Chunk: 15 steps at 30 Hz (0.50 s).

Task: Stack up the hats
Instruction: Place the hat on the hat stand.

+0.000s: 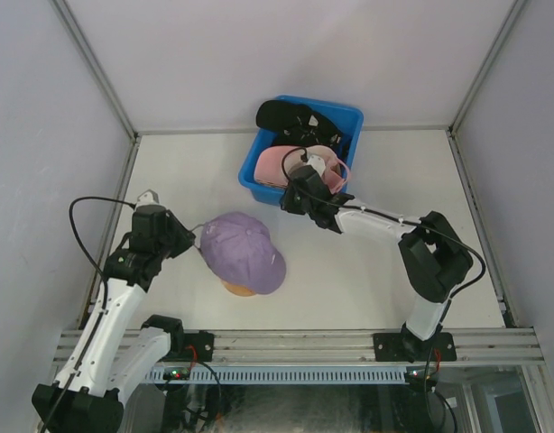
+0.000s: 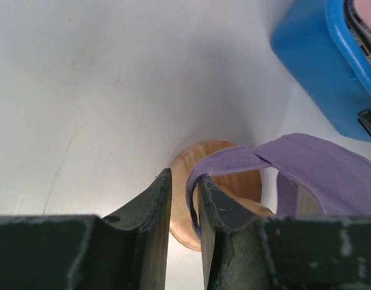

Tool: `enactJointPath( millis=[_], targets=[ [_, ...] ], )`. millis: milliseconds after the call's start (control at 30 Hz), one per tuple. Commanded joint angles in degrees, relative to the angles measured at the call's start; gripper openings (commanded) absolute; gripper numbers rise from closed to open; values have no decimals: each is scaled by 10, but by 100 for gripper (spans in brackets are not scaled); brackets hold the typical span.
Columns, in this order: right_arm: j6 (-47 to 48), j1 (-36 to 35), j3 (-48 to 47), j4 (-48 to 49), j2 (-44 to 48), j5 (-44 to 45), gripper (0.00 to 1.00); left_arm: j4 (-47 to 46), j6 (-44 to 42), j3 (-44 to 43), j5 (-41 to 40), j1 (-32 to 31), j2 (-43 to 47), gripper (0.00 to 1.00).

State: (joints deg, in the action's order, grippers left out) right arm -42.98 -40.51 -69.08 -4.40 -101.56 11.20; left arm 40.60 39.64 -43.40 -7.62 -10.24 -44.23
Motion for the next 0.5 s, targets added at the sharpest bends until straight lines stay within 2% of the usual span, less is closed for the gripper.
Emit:
enactJointPath(
  millis=[0,167,333,467],
  targets=[
    [16,-1,0,-2,59,12,26,-66,-31,5,45,6,-4,29],
    [-7,-22,72,-9,136,11,33,-86,-50,12,71,6,-12,31],
    [-34,-46,149,30,227,-2,37,-91,-75,15,82,6,-28,34],
    [-25,-73,155,37,273,-2,40,-90,-82,23,86,6,-26,37]
  ],
)
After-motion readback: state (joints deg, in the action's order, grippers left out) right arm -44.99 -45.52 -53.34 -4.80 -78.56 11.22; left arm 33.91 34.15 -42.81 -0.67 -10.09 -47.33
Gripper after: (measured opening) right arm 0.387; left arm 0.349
